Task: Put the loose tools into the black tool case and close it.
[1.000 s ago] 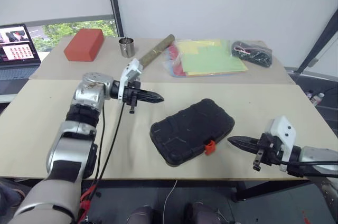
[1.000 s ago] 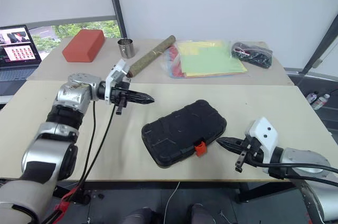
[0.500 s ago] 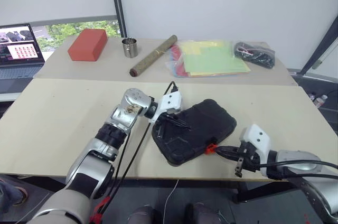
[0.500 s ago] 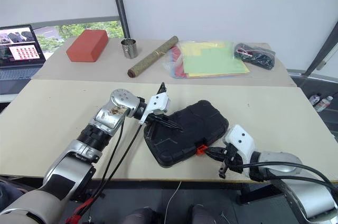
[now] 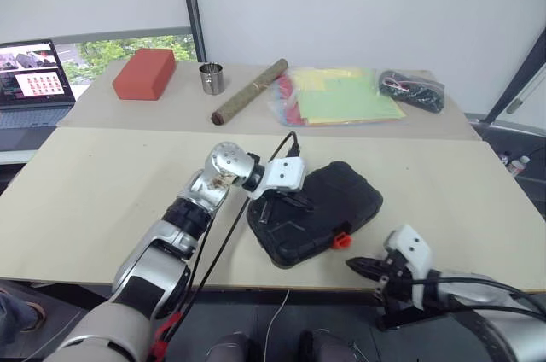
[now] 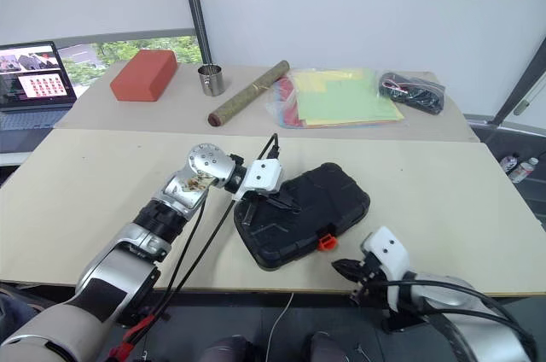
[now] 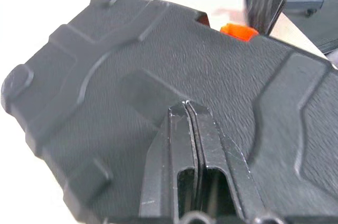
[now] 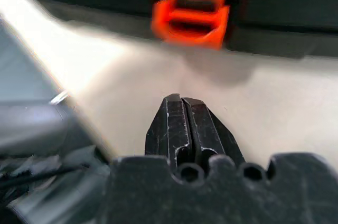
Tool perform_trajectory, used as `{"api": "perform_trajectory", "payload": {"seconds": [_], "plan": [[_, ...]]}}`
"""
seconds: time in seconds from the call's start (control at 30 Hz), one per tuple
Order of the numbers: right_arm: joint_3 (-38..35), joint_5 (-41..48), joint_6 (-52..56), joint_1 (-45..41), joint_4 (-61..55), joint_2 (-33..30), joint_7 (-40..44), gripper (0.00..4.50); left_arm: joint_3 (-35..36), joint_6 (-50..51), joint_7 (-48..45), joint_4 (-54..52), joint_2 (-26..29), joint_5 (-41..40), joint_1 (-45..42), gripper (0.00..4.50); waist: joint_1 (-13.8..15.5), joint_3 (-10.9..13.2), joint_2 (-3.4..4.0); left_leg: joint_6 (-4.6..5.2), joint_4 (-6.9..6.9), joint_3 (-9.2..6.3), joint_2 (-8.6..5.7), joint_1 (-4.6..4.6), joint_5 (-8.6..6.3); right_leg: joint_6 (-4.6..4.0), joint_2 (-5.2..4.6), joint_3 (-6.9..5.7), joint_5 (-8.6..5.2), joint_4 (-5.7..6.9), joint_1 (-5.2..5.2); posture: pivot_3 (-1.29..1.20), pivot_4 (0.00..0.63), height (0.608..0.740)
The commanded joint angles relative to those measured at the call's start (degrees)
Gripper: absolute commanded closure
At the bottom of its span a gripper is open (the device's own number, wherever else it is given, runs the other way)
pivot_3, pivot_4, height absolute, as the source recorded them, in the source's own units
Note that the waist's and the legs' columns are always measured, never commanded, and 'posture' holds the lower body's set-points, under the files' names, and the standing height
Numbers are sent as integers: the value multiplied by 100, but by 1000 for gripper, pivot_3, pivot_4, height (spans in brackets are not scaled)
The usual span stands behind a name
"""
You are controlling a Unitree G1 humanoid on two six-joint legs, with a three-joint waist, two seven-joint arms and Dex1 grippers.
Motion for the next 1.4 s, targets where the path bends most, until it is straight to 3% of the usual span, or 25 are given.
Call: {"api": "perform_trajectory", "payload": {"seconds": [0.03,0.2,0.4,0.63,0.87,1.07,1.1,1.2,1.4], "plan": [[-31,32,-55,-554,-55,163,-111,4500,-385,-352,4,478,-52,456,49,4436,-7,-1,1,1,2,0,2,0,-1,-4,1,-1,2,0,0,0,150,736],[-195,335,383,-1158,-488,154,-128,4500,-677,-1854,476,941,-82,1047,43,4436,-55,-6,9,1,7,1,5,-1,-1,-37,2,0,23,1,-1,0,150,736],[-173,402,729,-1578,-495,121,-97,4500,-689,-1990,420,1203,-154,1088,79,4436,-110,-25,41,2,5,10,20,6,-2,-27,7,-1,18,1,-3,0,150,736],[-65,223,627,-1442,-234,27,90,4500,-380,-1476,342,1189,-92,817,125,4436,-115,-39,51,7,5,16,26,8,-4,-25,11,-2,17,2,-2,0,150,736],[53,131,567,-1853,-34,271,12,4500,-361,-1398,345,1009,109,898,369,4436,-228,-41,53,3,3,26,40,16,-2,-24,25,3,17,2,-2,0,150,736],[-213,352,741,-1464,-346,-57,331,4500,44,-649,349,643,373,554,464,4436,-229,-67,62,-3,-27,34,47,45,-1,-27,29,7,13,-4,9,0,150,736],[-392,448,773,-1340,-428,-138,398,4500,200,-387,329,493,500,424,494,4198,-223,-68,62,-4,-34,36,46,46,-1,-28,29,9,12,-4,8,0,150,736],[-1221,1028,784,-858,-744,-510,988,3681,815,956,-130,-443,1163,-345,724,3554,-236,-67,61,-13,-54,38,46,44,4,-46,33,10,17,-3,-3,0,150,736],[-3244,1940,820,-576,62,-2043,2869,1519,2269,4018,-1229,-2478,3558,-2282,1575,1182,-249,-29,58,-30,-58,43,56,22,7,-41,57,18,2,-6,-27,0,150,736]]}}
